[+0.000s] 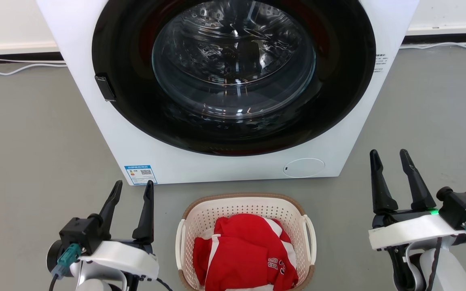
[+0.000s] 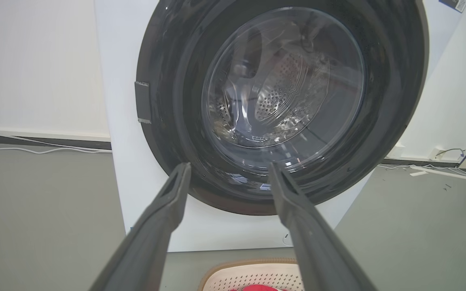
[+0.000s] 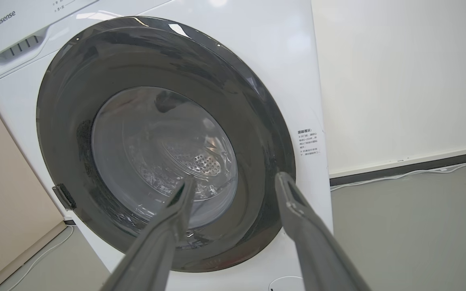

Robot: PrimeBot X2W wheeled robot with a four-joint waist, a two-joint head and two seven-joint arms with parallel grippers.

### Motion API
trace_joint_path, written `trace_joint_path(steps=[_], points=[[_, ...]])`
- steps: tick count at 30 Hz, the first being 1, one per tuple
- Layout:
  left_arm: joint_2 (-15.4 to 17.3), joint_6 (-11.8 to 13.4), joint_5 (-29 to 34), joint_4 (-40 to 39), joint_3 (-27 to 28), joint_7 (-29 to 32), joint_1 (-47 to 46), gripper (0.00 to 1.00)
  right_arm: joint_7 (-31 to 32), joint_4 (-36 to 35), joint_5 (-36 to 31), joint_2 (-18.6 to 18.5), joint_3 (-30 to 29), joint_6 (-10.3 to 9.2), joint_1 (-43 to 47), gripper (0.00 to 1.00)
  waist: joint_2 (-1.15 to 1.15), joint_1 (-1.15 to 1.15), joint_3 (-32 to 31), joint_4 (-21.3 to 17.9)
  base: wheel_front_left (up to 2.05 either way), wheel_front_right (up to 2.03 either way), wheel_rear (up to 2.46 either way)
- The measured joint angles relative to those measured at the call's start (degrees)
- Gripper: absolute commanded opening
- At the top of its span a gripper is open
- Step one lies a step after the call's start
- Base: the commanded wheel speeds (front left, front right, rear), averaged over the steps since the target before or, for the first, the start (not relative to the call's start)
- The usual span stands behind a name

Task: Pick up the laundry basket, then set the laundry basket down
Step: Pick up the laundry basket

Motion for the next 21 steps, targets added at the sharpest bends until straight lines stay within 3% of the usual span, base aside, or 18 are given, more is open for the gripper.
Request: trace_joint_path(steps=[21], points=[[0.0,1.14,-0.47,-1.74,-1.48,0.0,2.05,1.0,0.0,0.47,-1.7,0.42,-1.03,0.0,1.1,1.0,0.0,0.0,-0.52,-0.71,0.0,0.0,0.0]])
